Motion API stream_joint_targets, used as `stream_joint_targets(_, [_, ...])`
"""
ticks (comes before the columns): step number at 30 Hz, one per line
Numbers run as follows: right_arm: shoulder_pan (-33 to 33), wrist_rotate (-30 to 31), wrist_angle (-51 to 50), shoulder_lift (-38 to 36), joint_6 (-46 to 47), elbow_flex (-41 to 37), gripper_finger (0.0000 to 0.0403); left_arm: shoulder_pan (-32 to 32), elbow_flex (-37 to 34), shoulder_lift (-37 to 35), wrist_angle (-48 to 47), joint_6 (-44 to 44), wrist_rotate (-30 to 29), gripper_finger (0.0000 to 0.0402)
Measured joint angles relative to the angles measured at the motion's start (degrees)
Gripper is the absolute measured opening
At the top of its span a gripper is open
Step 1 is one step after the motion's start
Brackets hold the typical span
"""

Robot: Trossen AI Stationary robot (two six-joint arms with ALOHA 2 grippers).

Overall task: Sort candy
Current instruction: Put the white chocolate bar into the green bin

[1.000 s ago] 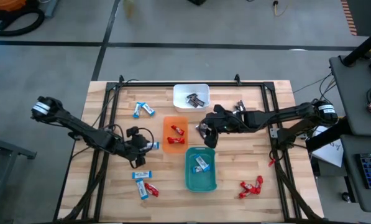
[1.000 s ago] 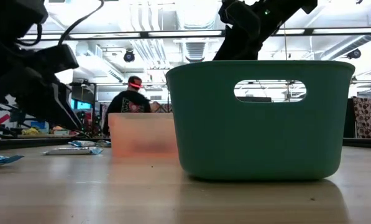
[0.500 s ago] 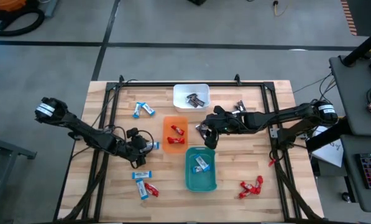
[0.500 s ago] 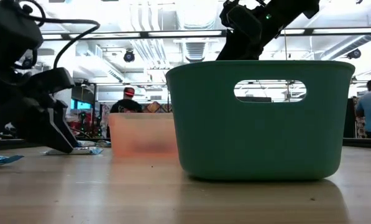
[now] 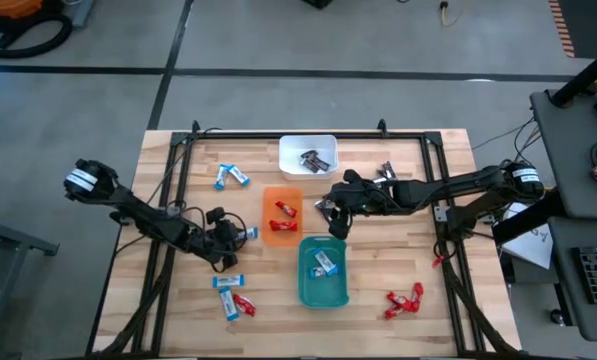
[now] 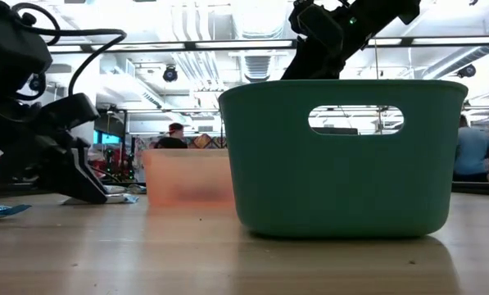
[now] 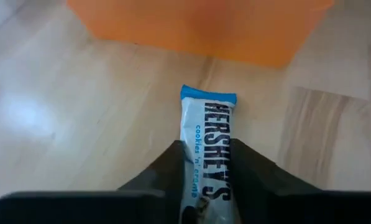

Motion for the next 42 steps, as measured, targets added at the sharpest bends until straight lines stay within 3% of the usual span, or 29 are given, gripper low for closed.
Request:
stream_joint_targets(4, [0.0,0.0,-0.02,0.0,-0.02,0.0,0.0162,0.17,-0.09,-0.16,-0.49,1.17,-2.35,0.003])
stream_joint_targets(7, [0.0,0.02,0.0,0.0,-0.02,0.0,0.0162,0.17,-0.25,-0.69,0.05,2.11,-2.13,0.0017])
stream_joint_targets(17, [0.0,0.0,-0.02,0.0,0.02,0.0,0.0162,0.17,0.11,-6.81,-2.21,5.07,1.16,0.0009])
stream_joint_targets(26, [0.0,0.0,0.01,0.0,-0.02,0.0,0.0162,0.11,0.07,-13.43,-9.99,2.81,1.07,0.0002])
stream_joint_targets(42, [0.0,0.01,0.08,0.0,-0.05,0.0,0.0162,0.11,1.05,-18.9,-11.18,4.02,4.48,0.0])
